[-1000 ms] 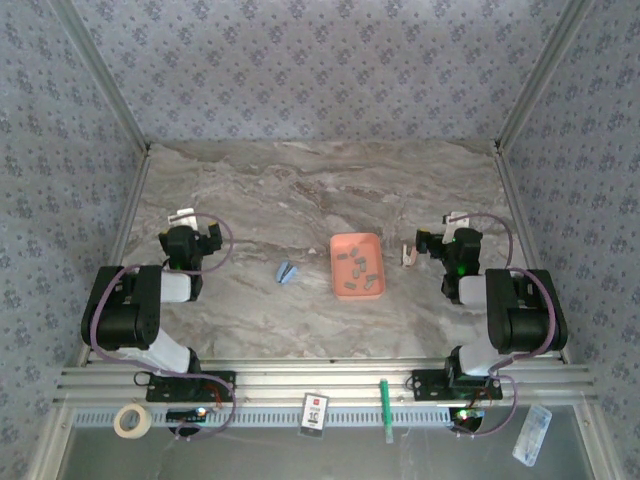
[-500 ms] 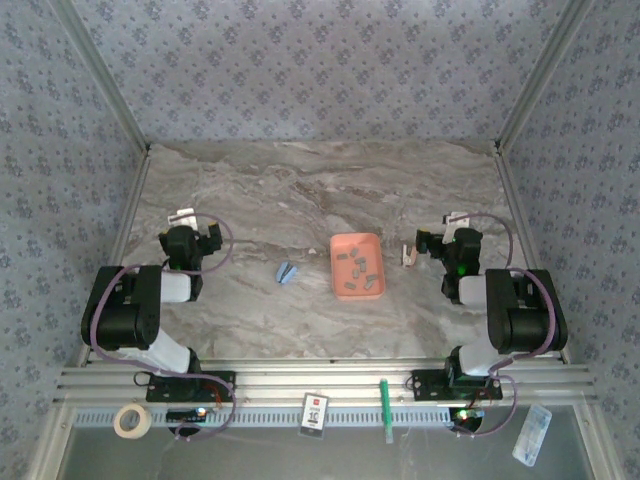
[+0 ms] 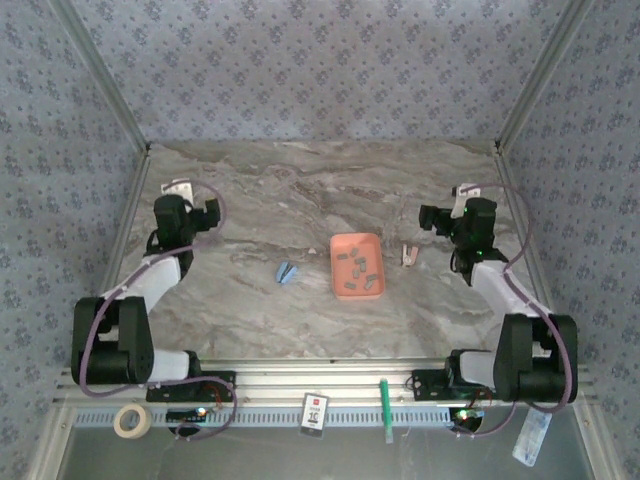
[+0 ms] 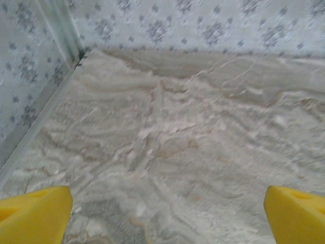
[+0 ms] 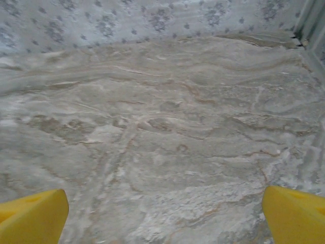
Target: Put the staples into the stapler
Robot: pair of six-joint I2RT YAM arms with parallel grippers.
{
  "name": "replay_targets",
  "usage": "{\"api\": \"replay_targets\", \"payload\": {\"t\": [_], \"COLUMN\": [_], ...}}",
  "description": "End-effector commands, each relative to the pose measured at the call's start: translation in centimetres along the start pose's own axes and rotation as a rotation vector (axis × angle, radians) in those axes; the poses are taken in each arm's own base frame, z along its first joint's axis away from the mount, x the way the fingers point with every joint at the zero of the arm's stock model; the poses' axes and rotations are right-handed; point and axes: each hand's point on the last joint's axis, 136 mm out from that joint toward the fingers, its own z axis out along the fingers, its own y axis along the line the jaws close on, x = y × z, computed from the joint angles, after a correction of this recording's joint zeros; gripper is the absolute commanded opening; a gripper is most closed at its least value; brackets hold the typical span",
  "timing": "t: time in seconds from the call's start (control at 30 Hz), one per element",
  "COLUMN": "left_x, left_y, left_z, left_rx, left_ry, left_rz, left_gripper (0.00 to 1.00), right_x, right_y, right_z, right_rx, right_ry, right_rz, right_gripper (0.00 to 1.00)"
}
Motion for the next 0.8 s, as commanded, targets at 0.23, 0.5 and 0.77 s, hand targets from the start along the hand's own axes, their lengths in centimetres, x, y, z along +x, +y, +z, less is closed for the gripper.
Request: {"api": "replay_targets", "payload": {"t": [0.23, 0.5, 0.77], "left_x": [3.4, 6.5, 7.3], "left_y": [-12.3, -17.9, -18.6], "left_z": [-3.7, -4.9, -4.8], "left_rx": [0.322, 0.366, 0.376], "left_ry": [0.366, 0.48, 0.527], "left_rz": [0.005, 0.126, 0.117], "left_gripper": [0.9, 0.87, 0.8], "right_x": [6.1, 11.0, 13.4], "right_y": [2.8, 4.3, 4.8], "right_z": [-2.9, -2.7, -1.5], "right_rx": [0.025, 0.026, 0.037], "right_ry": [0.478, 0.768, 0.903], "right_rz": [0.149, 0.19, 0.179], "right_gripper": [1.0, 1.0, 0.94]}}
